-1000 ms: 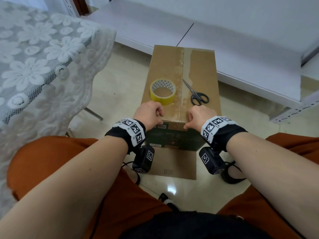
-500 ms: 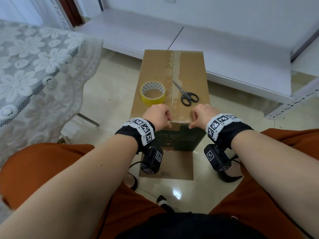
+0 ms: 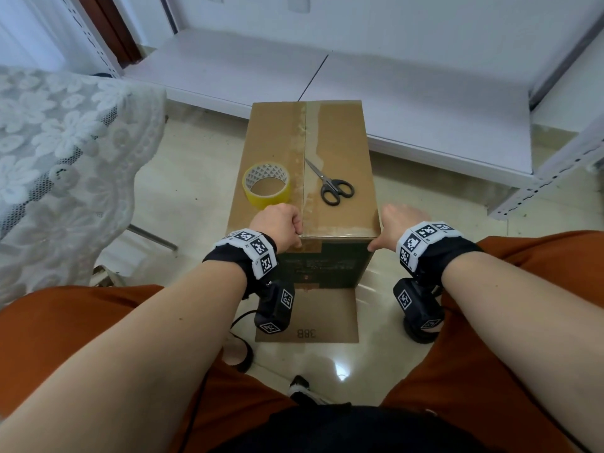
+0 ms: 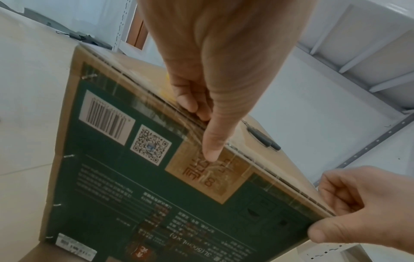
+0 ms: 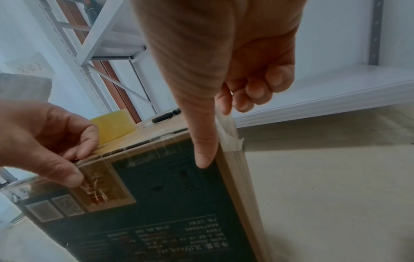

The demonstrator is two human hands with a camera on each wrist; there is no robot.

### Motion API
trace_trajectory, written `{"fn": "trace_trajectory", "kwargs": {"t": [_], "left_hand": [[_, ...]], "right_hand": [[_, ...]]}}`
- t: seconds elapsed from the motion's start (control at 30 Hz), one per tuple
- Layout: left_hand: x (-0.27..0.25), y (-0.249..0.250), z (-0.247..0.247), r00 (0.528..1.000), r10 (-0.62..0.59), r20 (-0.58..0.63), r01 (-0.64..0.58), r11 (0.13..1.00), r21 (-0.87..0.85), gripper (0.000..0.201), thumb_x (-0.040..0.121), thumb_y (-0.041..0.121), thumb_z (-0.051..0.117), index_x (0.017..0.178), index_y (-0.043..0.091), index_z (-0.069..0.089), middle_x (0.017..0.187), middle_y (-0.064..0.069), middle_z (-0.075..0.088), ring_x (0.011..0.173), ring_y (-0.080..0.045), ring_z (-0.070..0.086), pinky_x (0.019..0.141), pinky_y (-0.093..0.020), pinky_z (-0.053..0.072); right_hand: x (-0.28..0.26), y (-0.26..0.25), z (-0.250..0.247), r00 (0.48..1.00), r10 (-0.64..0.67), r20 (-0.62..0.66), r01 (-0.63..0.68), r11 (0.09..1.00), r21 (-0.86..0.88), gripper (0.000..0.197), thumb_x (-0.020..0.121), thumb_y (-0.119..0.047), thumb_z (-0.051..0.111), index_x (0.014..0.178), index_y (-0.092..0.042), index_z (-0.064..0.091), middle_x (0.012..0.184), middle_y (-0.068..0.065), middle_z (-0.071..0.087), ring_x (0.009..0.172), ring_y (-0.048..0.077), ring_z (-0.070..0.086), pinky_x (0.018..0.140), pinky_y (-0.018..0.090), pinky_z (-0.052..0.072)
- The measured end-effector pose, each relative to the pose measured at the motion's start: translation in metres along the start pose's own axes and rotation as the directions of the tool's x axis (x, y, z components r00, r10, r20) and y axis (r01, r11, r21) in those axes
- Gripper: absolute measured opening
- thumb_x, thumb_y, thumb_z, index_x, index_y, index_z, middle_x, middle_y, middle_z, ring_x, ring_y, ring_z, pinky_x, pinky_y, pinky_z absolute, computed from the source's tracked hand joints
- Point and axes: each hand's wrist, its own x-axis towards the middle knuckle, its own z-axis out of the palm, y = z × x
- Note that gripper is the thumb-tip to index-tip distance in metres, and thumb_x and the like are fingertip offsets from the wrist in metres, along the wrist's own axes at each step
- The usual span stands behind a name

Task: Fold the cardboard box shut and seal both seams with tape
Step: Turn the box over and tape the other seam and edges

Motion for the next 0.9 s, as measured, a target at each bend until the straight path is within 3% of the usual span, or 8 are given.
{"fn": "trace_trajectory", "kwargs": {"t": [0.13,0.27,0.37,0.47,0.6,0.77,0.83,0.9], "left_hand": [[-0.001,0.002,0.002,1.000,-0.014,-0.008,0.015,0.999,0.032,0.027,0.073,0.011,0.076,0.068,0.024,0.053,0.070,0.010,0.055,0.072,-0.014,0.057,0.070,-0.029,0.051],[-0.002,0.005,0.002,0.999,-0.037,0.001,0.037,0.995,0.094,0.023,0.074,0.007,0.071,0.072,0.023,0.054,0.075,0.007,0.058,0.076,-0.017,0.060,0.070,-0.030,0.052],[-0.001,0.018,0.004,0.999,-0.049,-0.024,0.053,0.960,0.274,0.011,0.081,0.006,0.060,0.087,0.014,0.059,0.086,0.000,0.062,0.077,-0.022,0.060,0.069,-0.032,0.054],[0.001,0.038,0.006,0.999,-0.027,-0.032,0.038,0.919,0.392,0.006,0.086,0.007,0.056,0.088,0.013,0.058,0.084,-0.002,0.059,0.074,-0.023,0.057,0.062,-0.031,0.046],[0.008,0.048,0.010,0.997,-0.002,0.074,-0.021,0.951,0.308,0.018,0.078,0.010,0.068,0.095,0.008,0.064,0.092,-0.006,0.065,0.081,-0.024,0.061,0.069,-0.031,0.054],[0.007,0.041,0.014,0.998,0.025,0.057,-0.038,0.968,0.248,0.025,0.075,0.010,0.070,0.098,0.010,0.060,0.099,-0.006,0.062,0.088,-0.023,0.059,0.080,-0.035,0.055],[0.006,0.040,0.014,0.998,0.036,0.049,-0.047,0.967,0.251,0.026,0.075,0.011,0.071,0.099,0.010,0.059,0.099,-0.007,0.061,0.089,-0.024,0.059,0.081,-0.035,0.054],[0.006,0.040,0.014,0.997,0.048,0.053,-0.060,0.965,0.256,0.026,0.075,0.011,0.071,0.098,0.010,0.059,0.100,-0.007,0.061,0.089,-0.024,0.059,0.081,-0.035,0.054]], "right_hand": [[0.000,0.006,0.005,0.999,0.028,0.032,-0.030,0.998,0.063,0.041,0.073,-0.047,0.075,0.072,-0.012,0.054,0.070,0.003,0.062,0.069,0.021,0.063,0.066,0.032,0.055],[0.003,0.009,0.006,0.995,-0.040,0.096,0.025,0.988,0.150,0.032,0.081,-0.036,0.072,0.066,-0.011,0.059,0.066,0.003,0.058,0.064,0.018,0.057,0.061,0.027,0.048],[0.004,0.013,0.003,0.994,-0.047,0.100,0.030,0.984,0.174,0.031,0.082,-0.033,0.071,0.065,-0.009,0.061,0.062,0.002,0.054,0.059,0.016,0.051,0.054,0.024,0.042],[0.004,0.014,-0.002,0.995,-0.060,0.083,0.046,0.986,0.161,0.028,0.083,-0.029,0.070,0.066,-0.008,0.061,0.061,0.002,0.053,0.061,0.018,0.053,0.056,0.024,0.043],[0.002,0.014,-0.004,0.990,-0.124,0.066,0.116,0.987,0.111,0.027,0.086,-0.025,0.067,0.063,-0.013,0.058,0.059,-0.001,0.052,0.057,0.014,0.051,0.056,0.024,0.041],[0.000,0.016,-0.010,0.974,-0.214,0.074,0.210,0.976,0.059,0.008,0.087,-0.018,0.066,0.087,-0.011,0.071,0.060,-0.007,0.049,0.068,0.018,0.054,0.065,0.028,0.042],[0.001,0.014,-0.011,0.977,-0.200,0.071,0.197,0.979,0.052,0.006,0.086,-0.018,0.068,0.085,-0.012,0.070,0.061,-0.007,0.050,0.071,0.019,0.056,0.065,0.029,0.043],[0.006,0.015,-0.008,0.992,-0.106,0.075,0.099,0.991,0.094,0.007,0.083,-0.014,0.070,0.079,-0.009,0.068,0.065,-0.003,0.059,0.073,0.020,0.062,0.067,0.030,0.050]]}}
